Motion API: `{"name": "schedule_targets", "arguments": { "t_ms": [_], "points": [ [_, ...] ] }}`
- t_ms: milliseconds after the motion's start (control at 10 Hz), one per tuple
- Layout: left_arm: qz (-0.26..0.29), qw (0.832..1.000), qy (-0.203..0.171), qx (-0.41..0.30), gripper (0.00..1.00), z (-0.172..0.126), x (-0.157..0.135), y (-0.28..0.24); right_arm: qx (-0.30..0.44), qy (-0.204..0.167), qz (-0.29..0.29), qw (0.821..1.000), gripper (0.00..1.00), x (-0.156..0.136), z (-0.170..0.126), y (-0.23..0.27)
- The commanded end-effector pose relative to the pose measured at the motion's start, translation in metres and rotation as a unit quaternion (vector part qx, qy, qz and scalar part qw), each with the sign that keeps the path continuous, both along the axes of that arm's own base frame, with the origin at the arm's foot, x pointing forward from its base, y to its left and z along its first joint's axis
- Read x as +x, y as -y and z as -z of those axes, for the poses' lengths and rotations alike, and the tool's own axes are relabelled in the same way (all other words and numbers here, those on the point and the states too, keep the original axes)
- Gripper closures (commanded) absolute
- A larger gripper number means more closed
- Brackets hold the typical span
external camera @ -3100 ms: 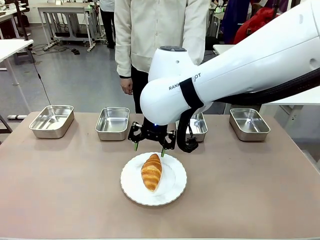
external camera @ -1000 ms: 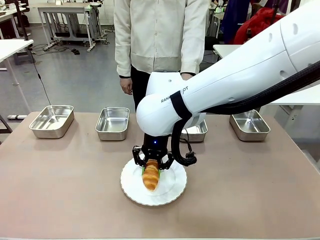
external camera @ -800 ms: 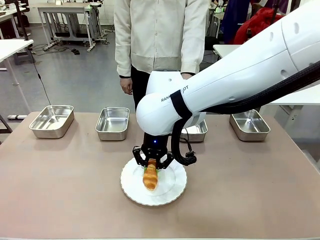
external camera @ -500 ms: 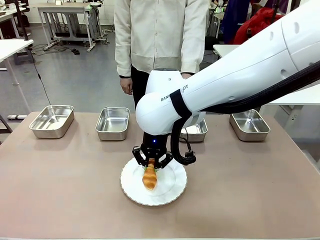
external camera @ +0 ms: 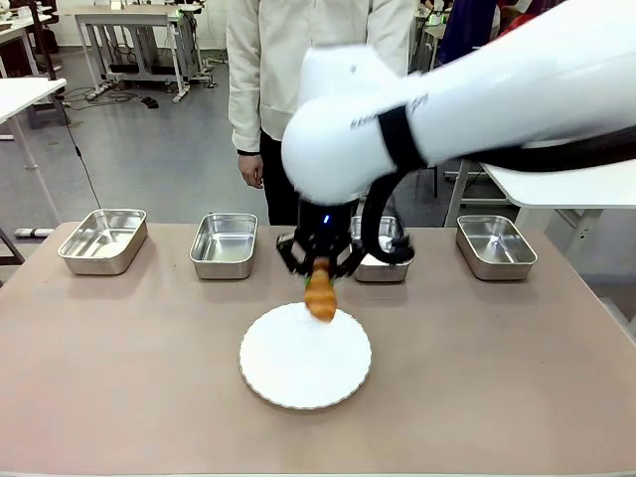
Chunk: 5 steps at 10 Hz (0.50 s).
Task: Place the bread in the container.
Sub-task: Place the Butter Roll into the Airtight Container indicated by the human.
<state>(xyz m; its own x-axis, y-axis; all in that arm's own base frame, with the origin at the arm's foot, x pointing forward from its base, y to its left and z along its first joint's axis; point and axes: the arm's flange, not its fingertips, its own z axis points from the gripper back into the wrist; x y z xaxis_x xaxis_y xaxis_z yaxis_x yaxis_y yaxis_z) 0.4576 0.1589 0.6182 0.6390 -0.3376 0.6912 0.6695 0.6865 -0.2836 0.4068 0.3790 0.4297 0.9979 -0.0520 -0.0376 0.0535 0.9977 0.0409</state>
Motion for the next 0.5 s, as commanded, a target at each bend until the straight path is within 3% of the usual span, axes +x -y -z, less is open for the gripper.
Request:
{"name": "schedule_targets", "arguments": {
  "t_ms": [0, 200, 400],
  "points": [
    [0.001, 1.000, 0.006, -0.009, 0.00, -0.001, -0.002, 0.001, -0.020, 0.018, -0.040, 0.999, 0.67, 0.018, -0.040, 0.021],
    [0.001, 1.000, 0.006, -0.009, 0.00, -0.001, -0.002, 0.001, -0.039, 0.037, -0.070, 0.996, 0.67, 0.048, -0.074, 0.051],
    [0.001, 1.000, 0.006, -0.009, 0.00, -0.001, -0.002, 0.001, -0.041, 0.029, -0.078, 0.996, 0.67, 0.087, -0.080, 0.083]
  ]
}}
